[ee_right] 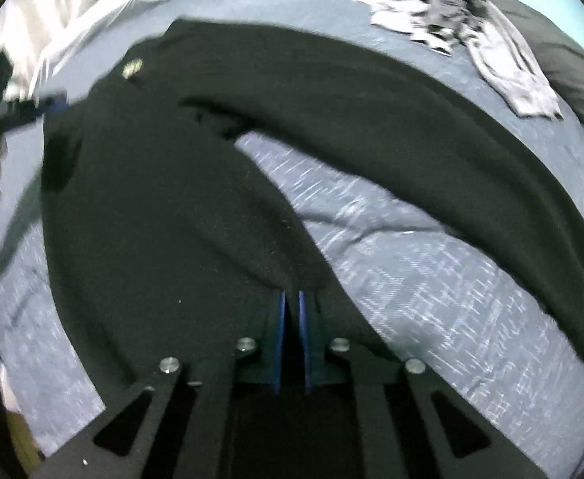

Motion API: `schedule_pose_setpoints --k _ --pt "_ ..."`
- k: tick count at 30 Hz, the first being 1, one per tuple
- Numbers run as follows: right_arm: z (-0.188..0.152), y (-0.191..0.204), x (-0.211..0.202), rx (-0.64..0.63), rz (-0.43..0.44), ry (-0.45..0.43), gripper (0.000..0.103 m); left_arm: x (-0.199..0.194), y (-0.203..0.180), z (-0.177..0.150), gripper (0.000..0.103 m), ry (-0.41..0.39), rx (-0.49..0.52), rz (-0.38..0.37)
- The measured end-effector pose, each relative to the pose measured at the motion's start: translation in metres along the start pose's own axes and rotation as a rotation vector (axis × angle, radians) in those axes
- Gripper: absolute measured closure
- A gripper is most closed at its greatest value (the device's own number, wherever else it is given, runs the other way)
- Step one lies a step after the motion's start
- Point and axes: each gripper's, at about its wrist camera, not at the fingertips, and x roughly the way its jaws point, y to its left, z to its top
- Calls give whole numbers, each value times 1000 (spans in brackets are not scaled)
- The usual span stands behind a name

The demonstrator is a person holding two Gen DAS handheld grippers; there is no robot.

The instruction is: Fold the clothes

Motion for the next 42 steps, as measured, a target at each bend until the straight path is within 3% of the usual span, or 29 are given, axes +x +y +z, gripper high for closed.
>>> schedule_pose_setpoints --k 5,8,10,17,18,20,21,27,28,30,31,32,42 --pt "0 0 2 19 24 11 98 0 1 0 61 2 -3 1" --pt "-5 -9 9 22 -13 54 101 1 2 0 61 3 -6 2" --pt "-9 -26 8 92 -56 53 102 1 1 0 61 3 -5 2" --pt "-1 -36 -22 190 26 -44 100 2 1 -1 61 5 -1 5" --pt "4 -34 -24 196 52 -59 97 2 1 -1 61 5 0 6" --pt "19 -28 -24 186 79 -67 65 3 1 -1 61 6 1 6" --pt "25 -24 -22 182 94 -66 60 3 0 -1 61 6 2 7" --pt "50 14 6 72 98 -21 60 4 4 0 61 9 -4 8" --pt "53 16 13 66 85 -5 60 4 5 0 61 10 -5 8" --pt "57 19 23 60 82 5 76 4 6 0 61 10 -9 7" --pt "57 20 24 55 84 2 90 4 7 0 61 10 -12 8" --pt "58 19 25 56 79 2 95 4 8 0 61 9 -14 8" --pt "61 1 37 135 42 55 100 1 11 0 61 7 -19 8"
